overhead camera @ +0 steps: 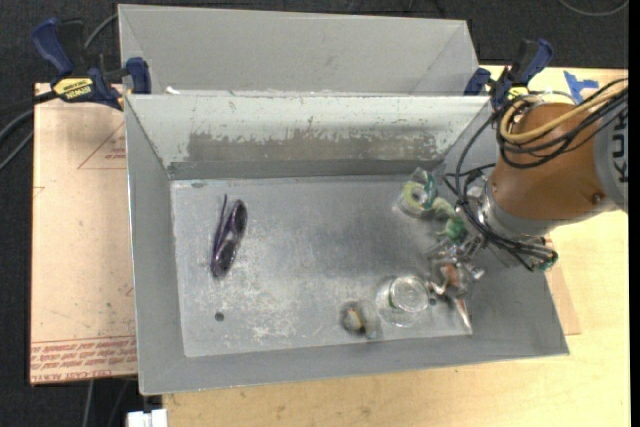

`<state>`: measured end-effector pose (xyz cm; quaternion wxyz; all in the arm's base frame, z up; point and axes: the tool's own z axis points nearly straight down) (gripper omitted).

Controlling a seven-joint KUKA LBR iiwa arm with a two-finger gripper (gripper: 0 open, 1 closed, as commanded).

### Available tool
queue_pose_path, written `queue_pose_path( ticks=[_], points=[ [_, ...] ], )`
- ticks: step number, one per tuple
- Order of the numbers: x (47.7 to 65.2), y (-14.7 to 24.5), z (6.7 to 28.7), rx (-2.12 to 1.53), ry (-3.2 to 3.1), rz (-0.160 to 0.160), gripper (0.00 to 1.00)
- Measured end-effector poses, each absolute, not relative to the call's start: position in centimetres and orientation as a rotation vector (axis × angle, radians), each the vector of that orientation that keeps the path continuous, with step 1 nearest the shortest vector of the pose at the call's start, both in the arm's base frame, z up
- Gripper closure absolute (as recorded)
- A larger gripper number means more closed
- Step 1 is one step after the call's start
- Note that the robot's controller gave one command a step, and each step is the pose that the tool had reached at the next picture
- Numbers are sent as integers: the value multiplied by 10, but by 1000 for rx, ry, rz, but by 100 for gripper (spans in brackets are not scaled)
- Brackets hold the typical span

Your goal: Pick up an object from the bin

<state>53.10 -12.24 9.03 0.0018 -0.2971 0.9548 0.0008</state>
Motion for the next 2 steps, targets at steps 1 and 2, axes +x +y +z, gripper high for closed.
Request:
queue_pose_path(
  ticks=[1,2],
  points=[
    [509,-119,126,-1095,2942,6,100],
    [504,-109,203,-1182,2898,-4,100]
  ],
)
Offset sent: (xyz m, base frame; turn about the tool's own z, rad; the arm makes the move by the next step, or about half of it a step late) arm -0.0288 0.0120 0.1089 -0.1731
